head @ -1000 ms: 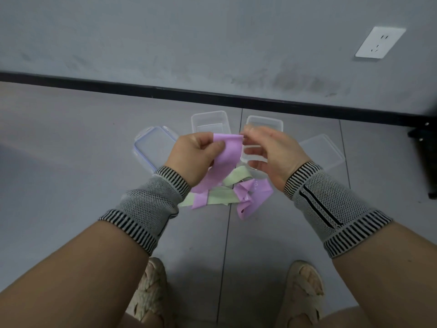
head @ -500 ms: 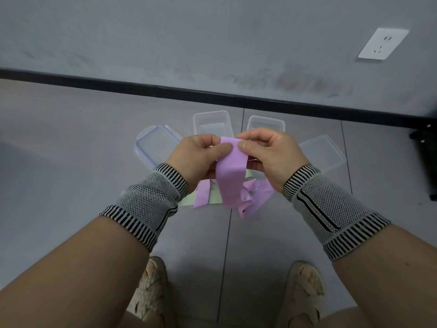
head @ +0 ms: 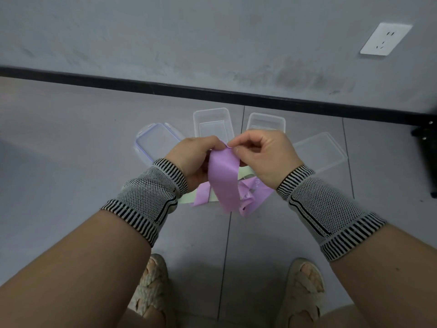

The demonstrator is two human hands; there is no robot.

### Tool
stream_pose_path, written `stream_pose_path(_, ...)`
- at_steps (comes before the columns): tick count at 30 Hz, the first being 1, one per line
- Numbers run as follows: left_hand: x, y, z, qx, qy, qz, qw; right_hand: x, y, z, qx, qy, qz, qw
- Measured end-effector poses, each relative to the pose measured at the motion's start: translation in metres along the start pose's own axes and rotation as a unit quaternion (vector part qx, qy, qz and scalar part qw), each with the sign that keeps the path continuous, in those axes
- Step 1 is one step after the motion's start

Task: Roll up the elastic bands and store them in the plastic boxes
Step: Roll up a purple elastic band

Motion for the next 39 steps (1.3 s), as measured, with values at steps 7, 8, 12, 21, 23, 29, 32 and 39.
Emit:
stream_pose_path(7,-0.002,-0.004,0.002,0.016,0.016,-0.010,1.000,0.000,0.001,0.001,-0.032,-0.010,0.017,0.999)
stream_pose_path(8,-0.003,-0.005,0.003,0.016,0.017,-0.017,1.000,0.000,0.000,0.001,-0.031,-0.012,0.015,0.999)
stream_pose_path(12,-0.002,-0.005,0.001,0.022,0.036,-0.029,0.999,0.001,-0.003,0.001,0.003,-0.009,-0.006,1.000)
stream_pose_path(21,0.001,-0.007,-0.002,0.073,0.036,-0.094,0.992,0.002,-0.016,-0.005,0.140,0.031,-0.127,0.981)
stream_pose_path(23,0.002,-0.005,0.000,0.084,0.030,-0.088,0.992,0.003,-0.016,-0.003,0.115,0.026,-0.117,0.986)
stream_pose_path(29,0.002,0.002,0.002,0.058,0.018,-0.011,0.998,0.001,-0.004,-0.002,-0.087,0.007,-0.003,0.996)
stream_pose_path(32,0.001,0.004,0.003,0.022,0.021,0.018,0.999,0.001,0.002,-0.003,-0.139,0.008,0.038,0.989)
stream_pose_path(39,0.001,0.003,0.004,0.015,0.032,0.009,0.999,0.002,-0.002,-0.005,-0.137,-0.005,0.065,0.989)
Point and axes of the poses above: each hand's wrist, its own x-axis towards the middle knuckle, its own z-axis out of the back of the hand, y = z × x, the point moved 6 cm from there along x, towards the middle knuckle, and after that the axes turned 11 degrees about -x, right-handed, at the moved point
